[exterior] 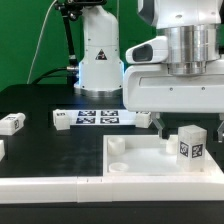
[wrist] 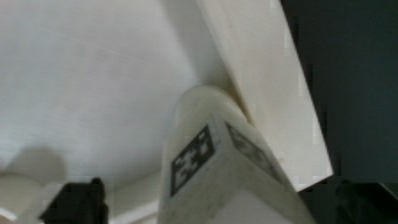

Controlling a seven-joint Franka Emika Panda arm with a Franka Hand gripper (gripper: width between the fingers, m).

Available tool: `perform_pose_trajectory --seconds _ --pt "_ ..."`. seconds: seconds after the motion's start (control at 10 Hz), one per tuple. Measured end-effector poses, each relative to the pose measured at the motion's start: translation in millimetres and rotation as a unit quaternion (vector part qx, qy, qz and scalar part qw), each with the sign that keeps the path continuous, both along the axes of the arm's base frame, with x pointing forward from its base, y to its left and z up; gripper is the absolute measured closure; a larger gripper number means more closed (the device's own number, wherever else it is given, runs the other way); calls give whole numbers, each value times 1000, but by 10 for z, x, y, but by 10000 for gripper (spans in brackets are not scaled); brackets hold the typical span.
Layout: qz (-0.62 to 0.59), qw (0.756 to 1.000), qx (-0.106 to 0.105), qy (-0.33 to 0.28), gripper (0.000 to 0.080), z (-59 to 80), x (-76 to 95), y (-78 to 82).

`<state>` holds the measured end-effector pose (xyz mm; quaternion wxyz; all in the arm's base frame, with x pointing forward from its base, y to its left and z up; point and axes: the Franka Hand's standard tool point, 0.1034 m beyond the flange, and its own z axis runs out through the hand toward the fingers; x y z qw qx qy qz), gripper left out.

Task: Assemble one leg

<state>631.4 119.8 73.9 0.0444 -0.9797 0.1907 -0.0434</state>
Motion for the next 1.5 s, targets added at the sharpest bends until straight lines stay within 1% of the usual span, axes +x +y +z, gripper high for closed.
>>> perform_pose_trajectory --seconds 0.2,0.3,0.5,0.7,0.8,0.9,1.0,1.1,1.3,1.5 --pt "127 992 -19 -3 150 -4 39 2" --pt "169 985 -25 -5 150 -5 42 -4" --pt "259 965 -34 -12 150 -6 48 -25" --pt "294 955 -40 -24 150 7 77 -24" --pt "292 955 -40 -24 248 3 75 -25" --pt "292 955 -40 -24 383 3 75 -26" --pt "292 955 -40 -24 383 2 75 -26" --pt "287 957 -39 -23 509 2 75 -26" --pt "258 965 -35 -22 509 0 75 -29" --pt "135 990 -20 -20 509 1 79 -33"
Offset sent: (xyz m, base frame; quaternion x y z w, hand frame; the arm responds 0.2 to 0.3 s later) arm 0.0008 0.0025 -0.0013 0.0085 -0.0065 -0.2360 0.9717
